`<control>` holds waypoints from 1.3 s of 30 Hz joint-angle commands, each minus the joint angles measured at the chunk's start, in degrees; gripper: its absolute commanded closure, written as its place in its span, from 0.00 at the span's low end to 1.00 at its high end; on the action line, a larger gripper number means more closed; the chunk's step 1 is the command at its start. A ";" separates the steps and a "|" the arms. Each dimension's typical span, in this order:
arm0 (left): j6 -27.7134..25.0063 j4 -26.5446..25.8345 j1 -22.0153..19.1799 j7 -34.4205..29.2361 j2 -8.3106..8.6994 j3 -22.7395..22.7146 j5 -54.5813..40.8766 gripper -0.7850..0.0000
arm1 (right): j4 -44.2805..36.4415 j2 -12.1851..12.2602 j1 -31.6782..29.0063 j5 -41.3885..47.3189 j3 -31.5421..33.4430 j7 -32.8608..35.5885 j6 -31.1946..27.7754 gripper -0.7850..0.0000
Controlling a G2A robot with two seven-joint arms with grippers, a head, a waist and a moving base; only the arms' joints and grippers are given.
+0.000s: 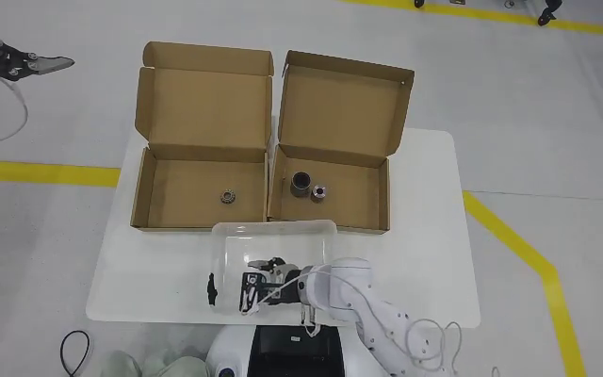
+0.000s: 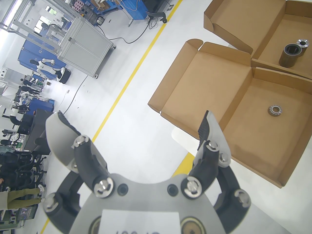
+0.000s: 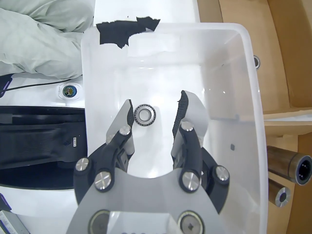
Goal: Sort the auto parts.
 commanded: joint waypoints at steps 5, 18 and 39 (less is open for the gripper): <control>0.00 0.00 0.00 0.00 0.00 0.00 0.00 0.00 | 1.99 0.31 0.49 -1.54 -1.38 -0.73 0.84 0.57; 0.00 0.00 0.00 0.00 0.00 0.00 0.00 0.00 | 6.79 -0.82 5.44 0.92 -5.92 5.47 4.13 0.53; 0.00 0.00 0.00 0.00 0.00 0.00 0.00 0.00 | 12.05 -2.18 10.70 4.66 -7.94 9.33 12.64 0.57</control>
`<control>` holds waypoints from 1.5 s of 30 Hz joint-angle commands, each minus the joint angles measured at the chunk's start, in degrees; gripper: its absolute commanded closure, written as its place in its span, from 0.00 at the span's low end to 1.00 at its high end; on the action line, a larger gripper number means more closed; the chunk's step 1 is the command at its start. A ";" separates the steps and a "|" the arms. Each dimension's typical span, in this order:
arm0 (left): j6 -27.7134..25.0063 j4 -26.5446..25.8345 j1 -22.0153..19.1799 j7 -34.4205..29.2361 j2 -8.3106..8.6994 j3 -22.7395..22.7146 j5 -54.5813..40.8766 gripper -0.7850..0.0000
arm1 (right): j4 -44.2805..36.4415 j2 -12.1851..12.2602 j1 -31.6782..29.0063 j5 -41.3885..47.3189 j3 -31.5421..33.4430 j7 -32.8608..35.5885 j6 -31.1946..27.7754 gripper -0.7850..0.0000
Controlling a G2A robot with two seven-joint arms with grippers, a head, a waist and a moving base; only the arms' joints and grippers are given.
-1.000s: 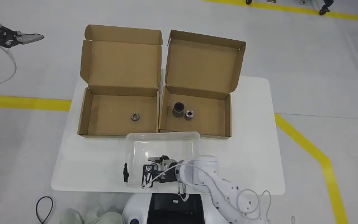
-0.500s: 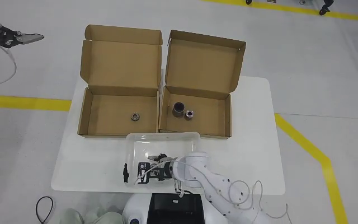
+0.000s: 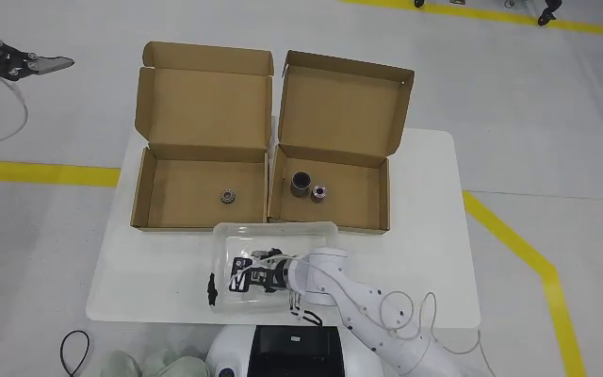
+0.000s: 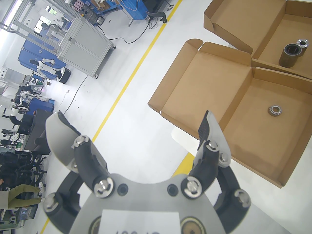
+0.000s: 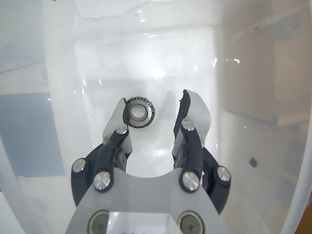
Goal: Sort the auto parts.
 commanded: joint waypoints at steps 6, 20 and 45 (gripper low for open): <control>0.00 0.00 0.00 0.00 0.00 0.00 0.00 0.00 | -2.28 0.74 -1.27 -0.70 0.49 -1.45 -1.10 0.56; 0.00 0.00 0.00 0.00 0.00 0.00 0.00 0.00 | -0.53 1.07 -0.95 -1.15 -0.38 -2.06 -0.99 0.53; 0.00 0.00 0.00 0.00 0.00 0.00 0.00 0.00 | -0.60 1.29 -0.64 -3.15 -0.34 -6.00 4.00 1.00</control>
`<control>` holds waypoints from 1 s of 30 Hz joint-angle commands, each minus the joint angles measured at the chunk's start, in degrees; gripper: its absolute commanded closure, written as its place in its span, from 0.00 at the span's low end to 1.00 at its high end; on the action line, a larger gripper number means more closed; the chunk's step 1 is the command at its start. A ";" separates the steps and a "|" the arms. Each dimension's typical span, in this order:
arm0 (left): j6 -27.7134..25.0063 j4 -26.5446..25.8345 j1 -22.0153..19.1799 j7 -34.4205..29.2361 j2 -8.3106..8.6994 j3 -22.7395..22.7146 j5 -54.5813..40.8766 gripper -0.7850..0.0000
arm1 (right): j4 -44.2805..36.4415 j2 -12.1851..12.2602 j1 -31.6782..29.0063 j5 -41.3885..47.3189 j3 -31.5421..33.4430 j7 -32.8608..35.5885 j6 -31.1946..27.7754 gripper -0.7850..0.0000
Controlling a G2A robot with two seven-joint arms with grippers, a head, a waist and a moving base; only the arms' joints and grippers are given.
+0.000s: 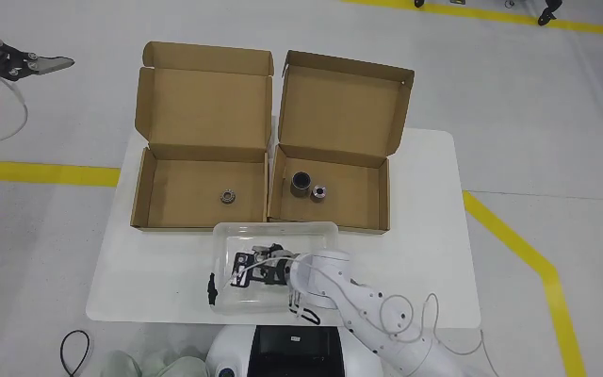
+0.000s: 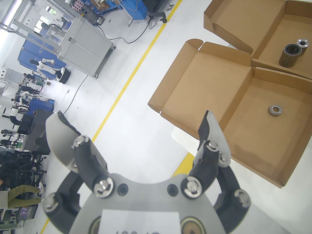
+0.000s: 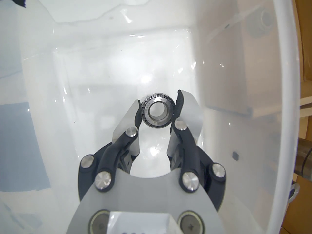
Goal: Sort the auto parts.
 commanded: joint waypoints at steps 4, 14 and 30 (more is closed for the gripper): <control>0.00 0.00 0.00 0.00 0.00 0.00 0.00 0.00 | -1.16 0.49 -1.13 0.16 1.31 -3.92 0.89 1.00; 0.00 0.00 0.00 0.00 0.00 0.00 0.00 0.00 | -1.96 1.78 -2.26 0.76 3.90 -24.04 -2.76 1.00; 0.00 0.00 0.00 0.00 0.00 0.00 0.00 0.00 | -3.05 2.76 0.10 3.44 7.48 -45.16 -5.94 1.00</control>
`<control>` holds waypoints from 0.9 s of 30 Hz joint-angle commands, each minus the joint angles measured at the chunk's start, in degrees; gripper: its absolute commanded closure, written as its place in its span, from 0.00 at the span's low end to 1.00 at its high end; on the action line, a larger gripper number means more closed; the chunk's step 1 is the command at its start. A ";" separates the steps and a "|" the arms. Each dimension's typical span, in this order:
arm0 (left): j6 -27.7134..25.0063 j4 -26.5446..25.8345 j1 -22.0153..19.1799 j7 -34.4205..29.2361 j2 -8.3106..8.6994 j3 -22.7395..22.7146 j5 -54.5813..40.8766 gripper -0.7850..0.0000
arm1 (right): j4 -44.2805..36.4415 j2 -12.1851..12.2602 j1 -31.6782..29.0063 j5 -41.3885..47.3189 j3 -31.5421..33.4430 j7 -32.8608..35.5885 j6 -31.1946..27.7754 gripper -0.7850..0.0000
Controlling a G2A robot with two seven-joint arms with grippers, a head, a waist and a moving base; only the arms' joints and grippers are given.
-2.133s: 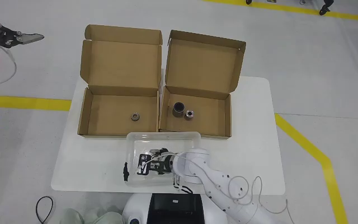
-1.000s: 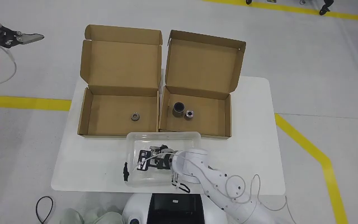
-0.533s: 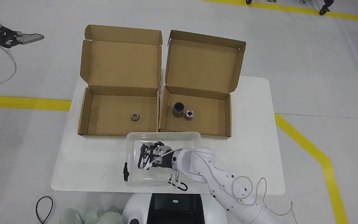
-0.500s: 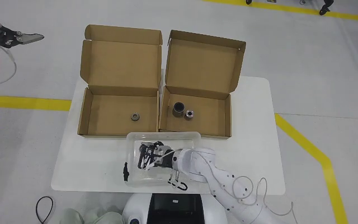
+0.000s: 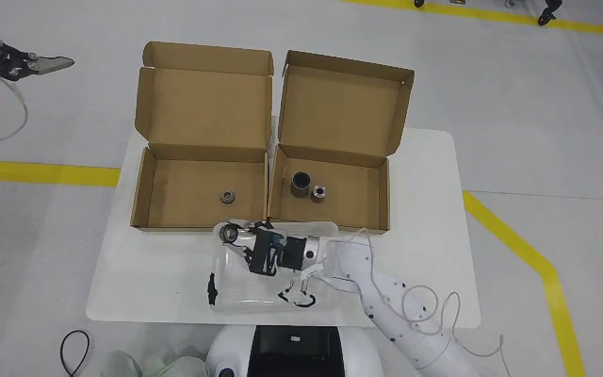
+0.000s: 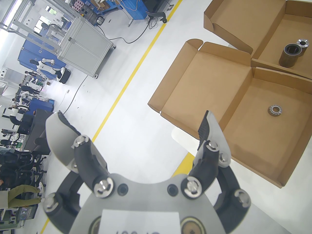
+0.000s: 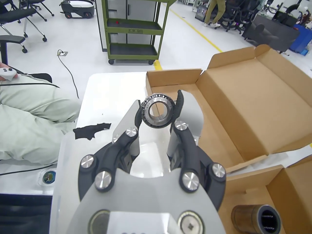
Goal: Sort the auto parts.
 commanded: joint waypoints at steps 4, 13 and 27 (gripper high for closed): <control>0.00 0.00 0.00 0.00 0.00 0.00 0.00 0.00 | -2.89 0.28 0.18 0.83 1.61 -1.28 1.20 1.00; 0.00 0.00 0.00 0.00 0.00 0.00 0.00 0.00 | -5.27 0.50 0.21 3.80 4.06 -6.17 3.77 1.00; 0.00 0.00 0.00 0.00 0.00 0.00 0.00 0.00 | -11.47 -0.07 8.40 7.10 5.96 -1.28 3.79 1.00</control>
